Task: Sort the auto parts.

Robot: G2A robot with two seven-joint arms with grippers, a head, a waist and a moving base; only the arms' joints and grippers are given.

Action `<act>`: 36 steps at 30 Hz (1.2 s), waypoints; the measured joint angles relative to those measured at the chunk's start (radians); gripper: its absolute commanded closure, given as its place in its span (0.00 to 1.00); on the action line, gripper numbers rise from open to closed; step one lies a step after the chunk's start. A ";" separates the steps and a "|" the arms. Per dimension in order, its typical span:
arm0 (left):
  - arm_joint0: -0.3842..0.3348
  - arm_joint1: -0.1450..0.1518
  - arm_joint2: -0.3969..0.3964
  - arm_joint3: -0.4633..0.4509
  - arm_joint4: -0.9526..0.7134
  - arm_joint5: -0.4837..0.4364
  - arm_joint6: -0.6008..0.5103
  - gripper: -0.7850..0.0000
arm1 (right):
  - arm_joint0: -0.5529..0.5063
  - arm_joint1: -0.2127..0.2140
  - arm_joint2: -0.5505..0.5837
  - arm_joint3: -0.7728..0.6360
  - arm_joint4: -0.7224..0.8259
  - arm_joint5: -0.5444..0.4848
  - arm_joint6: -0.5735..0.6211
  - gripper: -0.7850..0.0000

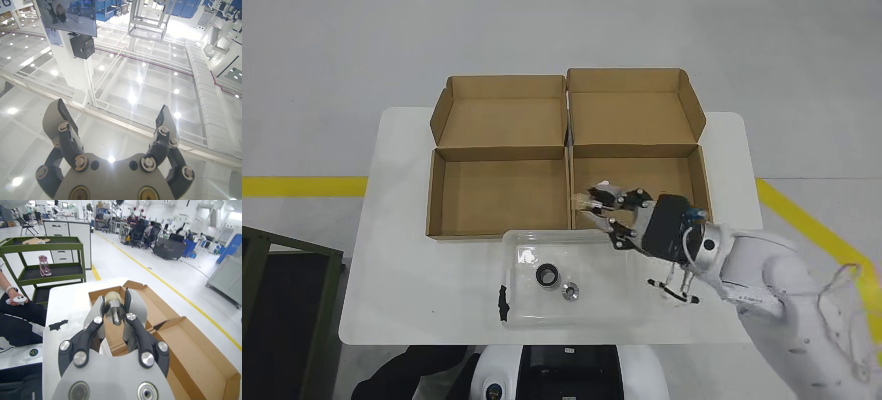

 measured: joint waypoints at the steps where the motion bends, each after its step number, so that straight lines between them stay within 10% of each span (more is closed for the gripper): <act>1: 0.000 0.000 0.000 0.000 0.000 0.000 0.000 0.00 | -0.002 0.001 0.005 0.016 0.000 0.006 0.022 1.00; 36: 0.000 0.000 0.000 0.000 0.000 0.000 0.000 0.00 | 0.256 -0.028 -0.150 0.443 -0.212 -0.033 0.401 1.00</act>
